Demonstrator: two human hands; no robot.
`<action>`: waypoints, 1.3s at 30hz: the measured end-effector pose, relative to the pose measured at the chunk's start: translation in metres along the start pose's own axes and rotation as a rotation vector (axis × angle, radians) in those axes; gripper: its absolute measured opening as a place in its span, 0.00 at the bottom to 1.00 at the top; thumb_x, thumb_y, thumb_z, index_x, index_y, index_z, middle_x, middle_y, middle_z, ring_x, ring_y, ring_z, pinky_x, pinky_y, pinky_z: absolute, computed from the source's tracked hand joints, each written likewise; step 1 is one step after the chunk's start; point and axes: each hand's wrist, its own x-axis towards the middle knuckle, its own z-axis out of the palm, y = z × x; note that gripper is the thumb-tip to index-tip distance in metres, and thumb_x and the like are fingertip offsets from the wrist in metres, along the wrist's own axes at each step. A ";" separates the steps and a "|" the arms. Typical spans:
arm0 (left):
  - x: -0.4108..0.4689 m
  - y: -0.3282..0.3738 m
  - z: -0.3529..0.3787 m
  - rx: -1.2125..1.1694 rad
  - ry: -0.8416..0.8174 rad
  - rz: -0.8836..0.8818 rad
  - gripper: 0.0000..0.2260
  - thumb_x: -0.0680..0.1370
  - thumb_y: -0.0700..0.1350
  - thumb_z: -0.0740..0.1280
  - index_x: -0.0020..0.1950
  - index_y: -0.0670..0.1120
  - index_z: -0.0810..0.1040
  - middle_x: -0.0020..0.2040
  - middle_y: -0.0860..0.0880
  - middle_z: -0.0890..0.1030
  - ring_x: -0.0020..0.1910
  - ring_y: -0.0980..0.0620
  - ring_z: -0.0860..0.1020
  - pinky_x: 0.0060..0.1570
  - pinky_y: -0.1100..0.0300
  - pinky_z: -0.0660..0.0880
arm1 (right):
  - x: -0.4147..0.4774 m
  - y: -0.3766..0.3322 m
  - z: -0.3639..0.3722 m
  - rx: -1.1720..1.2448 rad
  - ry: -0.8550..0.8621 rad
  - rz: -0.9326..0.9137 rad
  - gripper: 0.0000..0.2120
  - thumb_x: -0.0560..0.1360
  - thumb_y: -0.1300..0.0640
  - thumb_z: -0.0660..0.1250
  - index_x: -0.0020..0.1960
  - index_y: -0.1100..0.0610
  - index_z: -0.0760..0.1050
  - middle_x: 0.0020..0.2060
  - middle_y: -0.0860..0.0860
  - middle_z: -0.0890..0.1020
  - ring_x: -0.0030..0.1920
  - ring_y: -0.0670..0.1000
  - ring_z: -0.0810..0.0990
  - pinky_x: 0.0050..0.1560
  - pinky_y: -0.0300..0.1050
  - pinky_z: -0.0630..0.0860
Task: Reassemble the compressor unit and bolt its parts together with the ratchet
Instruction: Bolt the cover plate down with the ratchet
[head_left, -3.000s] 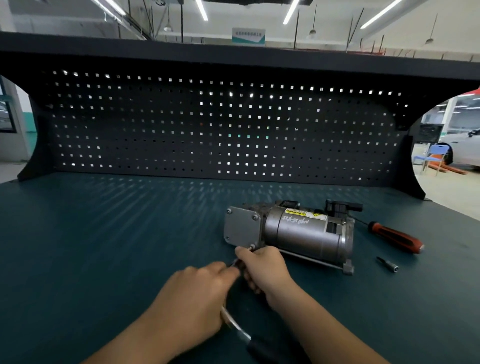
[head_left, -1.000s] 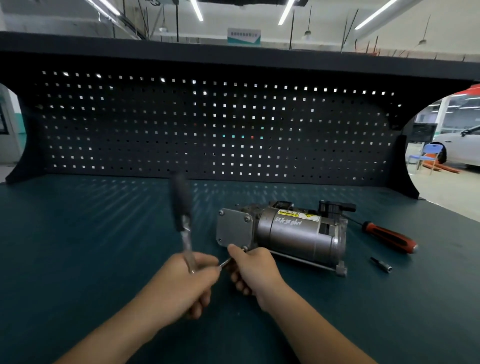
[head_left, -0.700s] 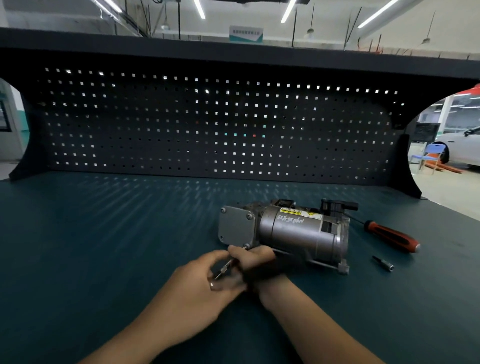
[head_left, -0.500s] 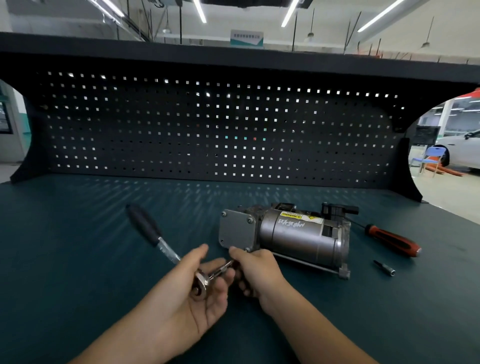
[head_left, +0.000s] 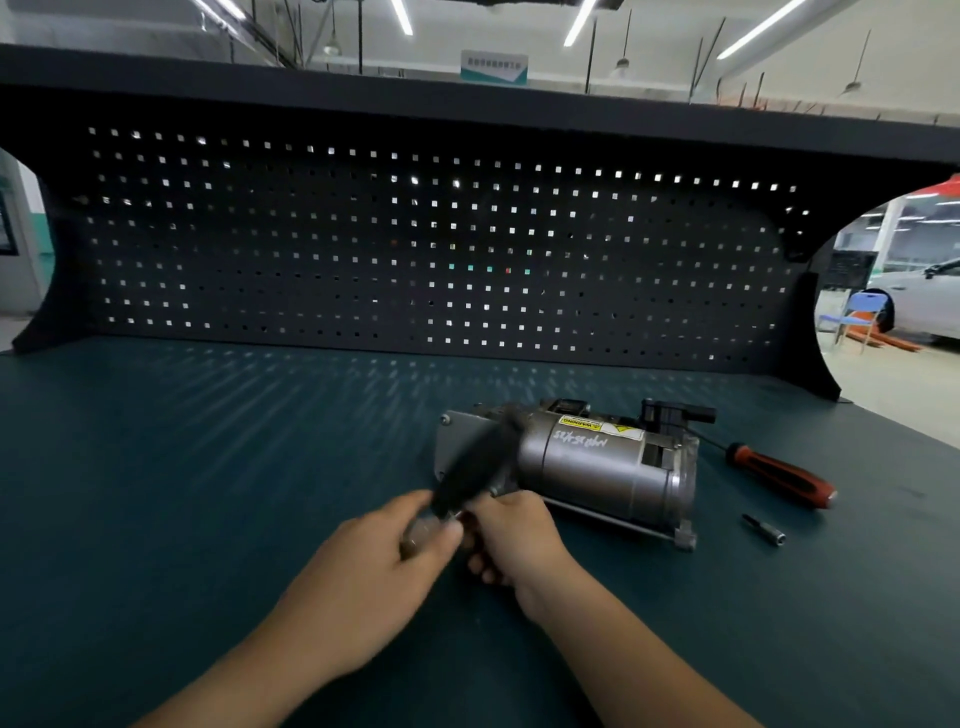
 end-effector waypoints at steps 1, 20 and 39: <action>0.001 0.004 -0.001 -0.243 -0.067 -0.138 0.15 0.77 0.56 0.61 0.55 0.47 0.76 0.26 0.53 0.75 0.21 0.59 0.69 0.24 0.68 0.63 | 0.000 -0.001 -0.001 0.018 -0.005 0.015 0.17 0.78 0.57 0.60 0.31 0.59 0.69 0.14 0.46 0.70 0.14 0.43 0.66 0.16 0.31 0.58; 0.004 0.004 -0.008 -0.306 -0.308 -0.079 0.10 0.78 0.43 0.58 0.45 0.39 0.75 0.22 0.50 0.73 0.17 0.58 0.63 0.20 0.68 0.61 | -0.001 -0.001 -0.004 -0.012 -0.014 -0.002 0.18 0.77 0.51 0.63 0.31 0.59 0.72 0.16 0.47 0.71 0.15 0.44 0.66 0.17 0.33 0.59; 0.008 0.003 -0.003 -0.391 -0.300 -0.124 0.16 0.71 0.26 0.58 0.44 0.42 0.80 0.44 0.40 0.81 0.18 0.56 0.66 0.20 0.67 0.63 | -0.001 0.000 0.001 -0.093 -0.009 -0.029 0.20 0.79 0.54 0.57 0.32 0.61 0.71 0.14 0.48 0.70 0.13 0.44 0.65 0.16 0.32 0.59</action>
